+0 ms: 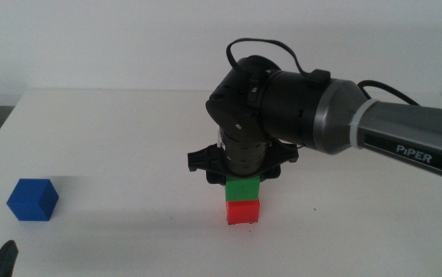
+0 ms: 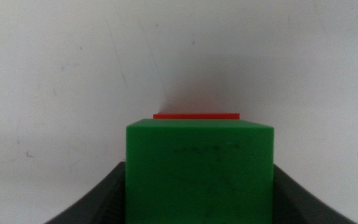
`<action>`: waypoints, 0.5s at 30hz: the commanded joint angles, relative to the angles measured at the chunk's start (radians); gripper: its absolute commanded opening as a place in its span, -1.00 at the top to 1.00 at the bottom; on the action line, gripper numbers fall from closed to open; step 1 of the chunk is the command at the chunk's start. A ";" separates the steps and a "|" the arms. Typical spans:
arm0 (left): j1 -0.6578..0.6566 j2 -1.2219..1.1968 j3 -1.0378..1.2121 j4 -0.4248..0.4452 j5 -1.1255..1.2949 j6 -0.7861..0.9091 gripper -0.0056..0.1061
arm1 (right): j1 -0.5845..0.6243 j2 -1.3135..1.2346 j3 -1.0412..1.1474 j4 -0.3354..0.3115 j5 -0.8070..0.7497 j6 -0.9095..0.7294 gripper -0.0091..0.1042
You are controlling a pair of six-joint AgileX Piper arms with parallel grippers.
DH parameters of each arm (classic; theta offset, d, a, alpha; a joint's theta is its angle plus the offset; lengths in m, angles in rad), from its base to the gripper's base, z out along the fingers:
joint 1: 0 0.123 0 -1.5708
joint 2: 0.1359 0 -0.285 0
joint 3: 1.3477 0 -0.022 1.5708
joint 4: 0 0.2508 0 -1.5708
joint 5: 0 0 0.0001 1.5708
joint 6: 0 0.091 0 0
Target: Stack red cubes first, then green, then blue cubes in a specific spot.
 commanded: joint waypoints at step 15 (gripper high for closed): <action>0.000 -0.003 0.000 -0.001 -0.015 -0.001 -0.74 | -0.019 0.035 0.002 0.000 -0.003 -0.014 0.65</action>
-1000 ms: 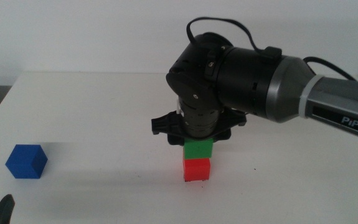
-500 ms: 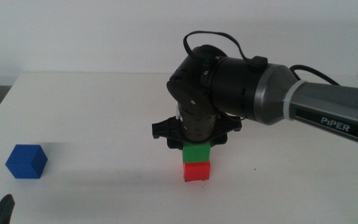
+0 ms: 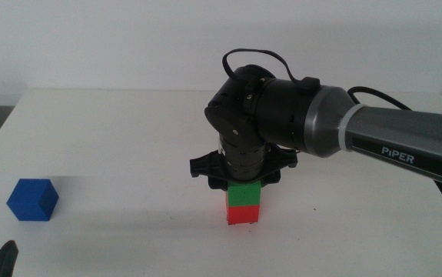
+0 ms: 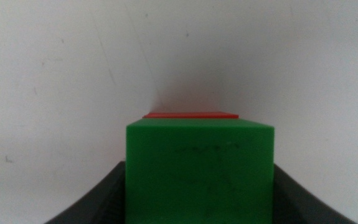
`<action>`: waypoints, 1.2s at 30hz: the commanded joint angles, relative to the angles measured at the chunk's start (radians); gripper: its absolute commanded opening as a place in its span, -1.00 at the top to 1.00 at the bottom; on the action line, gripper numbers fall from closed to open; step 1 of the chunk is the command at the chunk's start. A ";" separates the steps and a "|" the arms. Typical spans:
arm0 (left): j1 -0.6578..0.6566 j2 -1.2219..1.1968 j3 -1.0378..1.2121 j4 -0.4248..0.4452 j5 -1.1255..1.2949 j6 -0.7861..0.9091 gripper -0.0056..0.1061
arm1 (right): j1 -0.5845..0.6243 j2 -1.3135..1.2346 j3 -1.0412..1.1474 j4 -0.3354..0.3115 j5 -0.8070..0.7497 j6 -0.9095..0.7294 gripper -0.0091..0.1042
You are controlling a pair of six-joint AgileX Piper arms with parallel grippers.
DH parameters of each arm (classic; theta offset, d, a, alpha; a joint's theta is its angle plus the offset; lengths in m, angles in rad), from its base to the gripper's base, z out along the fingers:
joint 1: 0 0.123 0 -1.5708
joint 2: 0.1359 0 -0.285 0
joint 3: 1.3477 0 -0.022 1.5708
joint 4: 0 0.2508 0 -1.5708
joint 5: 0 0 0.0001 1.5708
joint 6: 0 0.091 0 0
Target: Stack red cubes first, then green, then blue cubes in a specific spot.
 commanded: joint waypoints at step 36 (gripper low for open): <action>0.000 -0.003 0.000 -0.001 -0.015 -0.001 -0.74 | 0.016 -0.262 0.000 -0.008 0.061 -0.173 -0.64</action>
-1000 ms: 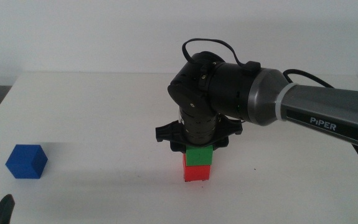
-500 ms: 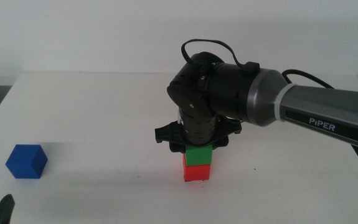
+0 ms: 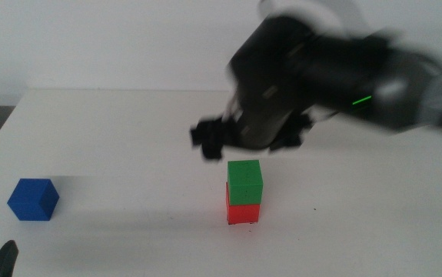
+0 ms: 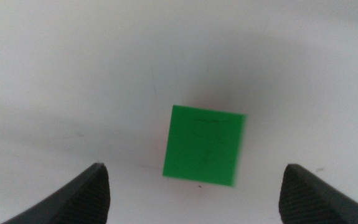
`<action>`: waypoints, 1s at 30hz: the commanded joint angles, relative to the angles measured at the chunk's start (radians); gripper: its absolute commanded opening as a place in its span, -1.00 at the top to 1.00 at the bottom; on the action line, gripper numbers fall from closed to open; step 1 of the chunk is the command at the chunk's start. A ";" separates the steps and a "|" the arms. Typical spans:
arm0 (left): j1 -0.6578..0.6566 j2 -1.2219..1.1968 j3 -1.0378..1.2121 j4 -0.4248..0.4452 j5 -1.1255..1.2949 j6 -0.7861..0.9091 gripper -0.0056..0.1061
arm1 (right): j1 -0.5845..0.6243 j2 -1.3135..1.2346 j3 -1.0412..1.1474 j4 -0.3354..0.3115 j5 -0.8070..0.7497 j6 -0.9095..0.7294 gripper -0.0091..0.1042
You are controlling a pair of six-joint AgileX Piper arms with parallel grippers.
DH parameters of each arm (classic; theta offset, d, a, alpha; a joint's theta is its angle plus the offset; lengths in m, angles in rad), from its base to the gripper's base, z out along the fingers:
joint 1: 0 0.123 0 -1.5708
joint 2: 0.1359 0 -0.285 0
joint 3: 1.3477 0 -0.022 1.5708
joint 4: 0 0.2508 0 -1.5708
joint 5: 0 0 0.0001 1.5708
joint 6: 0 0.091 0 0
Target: Stack red cubes first, then green, then blue cubes in a specific spot.
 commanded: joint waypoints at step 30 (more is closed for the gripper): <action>0.000 -0.003 0.000 -0.001 -0.015 -0.001 -0.74 | -0.107 -1.107 0.628 0.157 -0.260 -0.666 -0.64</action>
